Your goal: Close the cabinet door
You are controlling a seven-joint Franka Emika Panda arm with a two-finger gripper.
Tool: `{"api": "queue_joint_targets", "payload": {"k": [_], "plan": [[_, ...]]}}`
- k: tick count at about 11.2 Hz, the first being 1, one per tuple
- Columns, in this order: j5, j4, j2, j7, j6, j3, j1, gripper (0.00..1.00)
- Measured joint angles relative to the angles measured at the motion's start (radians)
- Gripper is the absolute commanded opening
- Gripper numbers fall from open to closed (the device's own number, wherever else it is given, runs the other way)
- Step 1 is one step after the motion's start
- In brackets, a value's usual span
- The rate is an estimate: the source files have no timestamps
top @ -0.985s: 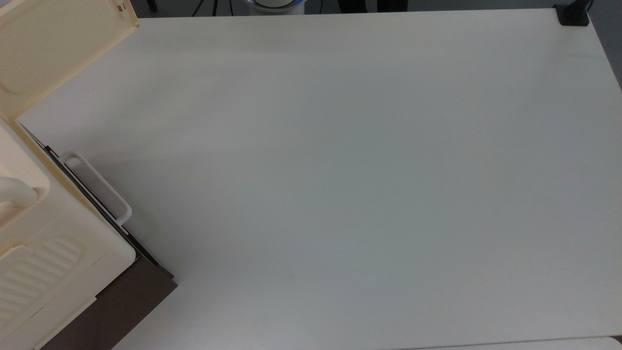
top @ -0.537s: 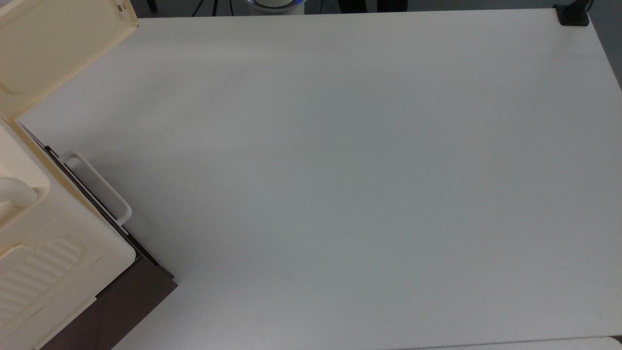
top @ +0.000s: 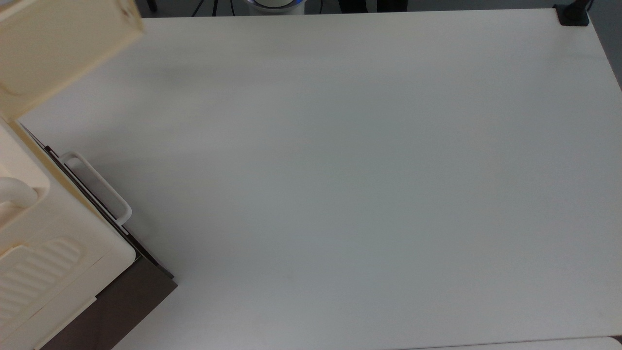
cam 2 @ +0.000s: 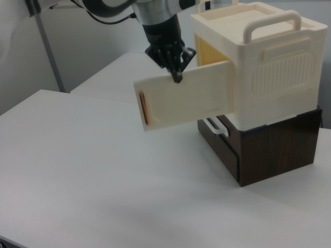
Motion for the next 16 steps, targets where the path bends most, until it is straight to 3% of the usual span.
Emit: {"api": "queue_joint_targets", "payload": {"k": [2,4,10,13,16], "plan": [[0.071,-0.011,0.042,0.099,0.231,0.011,0.003,0.00],[0.076,-0.021,0.089,0.178,0.409,0.023,0.004,0.00],[0.077,-0.032,0.107,0.192,0.437,0.031,0.004,0.00],[0.077,-0.040,0.156,0.194,0.559,0.064,0.005,0.00],[0.062,-0.039,0.160,0.207,0.495,0.140,0.008,0.00]]}}
